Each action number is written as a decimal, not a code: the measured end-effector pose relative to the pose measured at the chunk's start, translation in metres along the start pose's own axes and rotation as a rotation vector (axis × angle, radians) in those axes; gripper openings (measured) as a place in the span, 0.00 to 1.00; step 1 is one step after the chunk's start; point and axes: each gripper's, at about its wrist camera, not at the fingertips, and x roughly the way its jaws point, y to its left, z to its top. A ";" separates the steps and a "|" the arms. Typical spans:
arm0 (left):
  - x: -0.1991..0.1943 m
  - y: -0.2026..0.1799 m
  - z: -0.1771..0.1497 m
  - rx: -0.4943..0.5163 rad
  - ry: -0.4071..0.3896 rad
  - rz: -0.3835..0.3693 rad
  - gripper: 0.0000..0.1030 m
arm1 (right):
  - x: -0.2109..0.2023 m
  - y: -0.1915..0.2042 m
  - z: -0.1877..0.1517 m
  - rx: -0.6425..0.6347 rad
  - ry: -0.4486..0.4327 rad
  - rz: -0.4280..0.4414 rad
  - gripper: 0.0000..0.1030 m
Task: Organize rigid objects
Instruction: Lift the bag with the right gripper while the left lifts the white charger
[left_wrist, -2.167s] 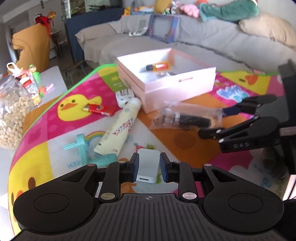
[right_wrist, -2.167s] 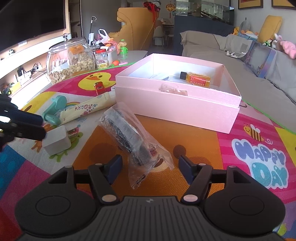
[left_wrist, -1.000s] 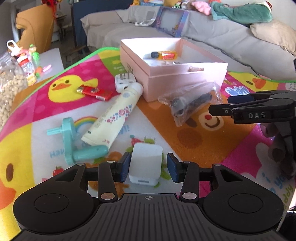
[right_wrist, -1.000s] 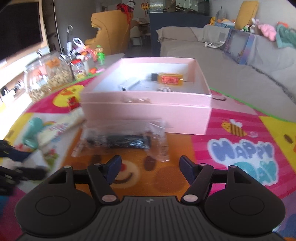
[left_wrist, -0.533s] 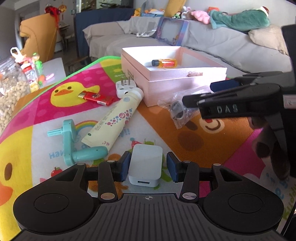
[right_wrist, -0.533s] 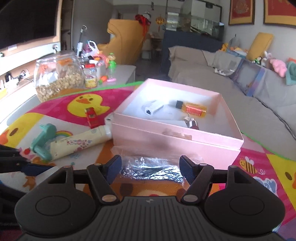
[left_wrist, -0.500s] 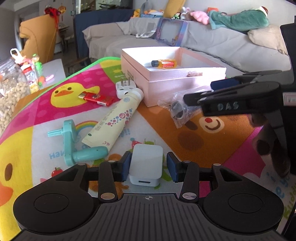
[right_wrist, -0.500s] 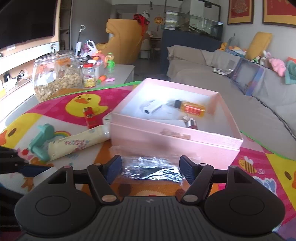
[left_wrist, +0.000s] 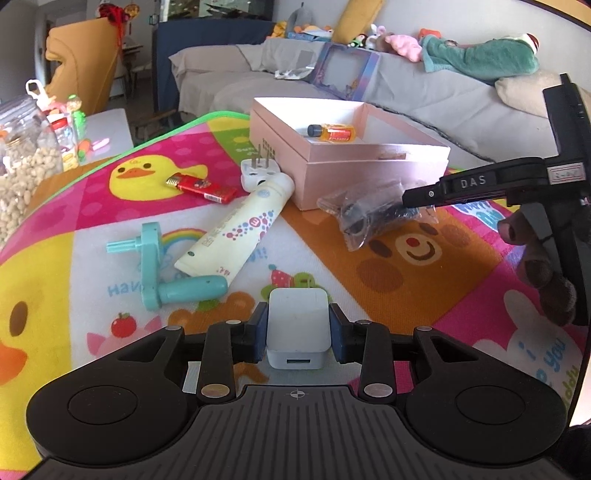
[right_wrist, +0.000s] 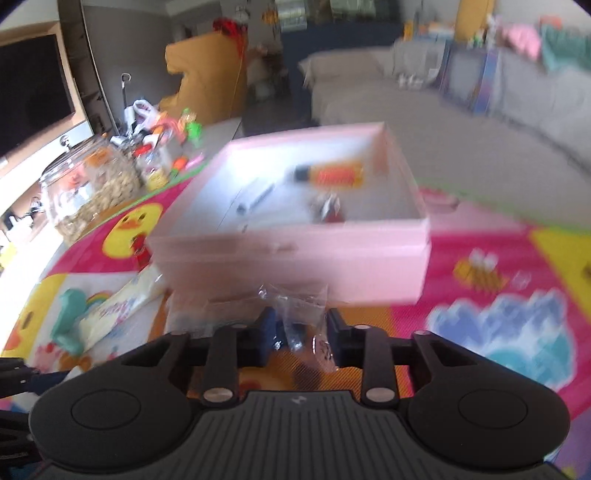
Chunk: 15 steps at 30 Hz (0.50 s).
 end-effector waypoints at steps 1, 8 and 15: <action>-0.001 0.000 0.000 -0.001 0.002 0.003 0.36 | -0.002 0.003 -0.002 -0.008 0.011 0.015 0.28; -0.006 0.005 0.000 -0.025 0.016 0.038 0.36 | -0.034 0.043 -0.020 -0.164 0.099 0.286 0.28; -0.013 0.004 -0.004 -0.010 0.028 0.064 0.36 | -0.035 0.078 -0.006 -0.397 -0.075 0.183 0.41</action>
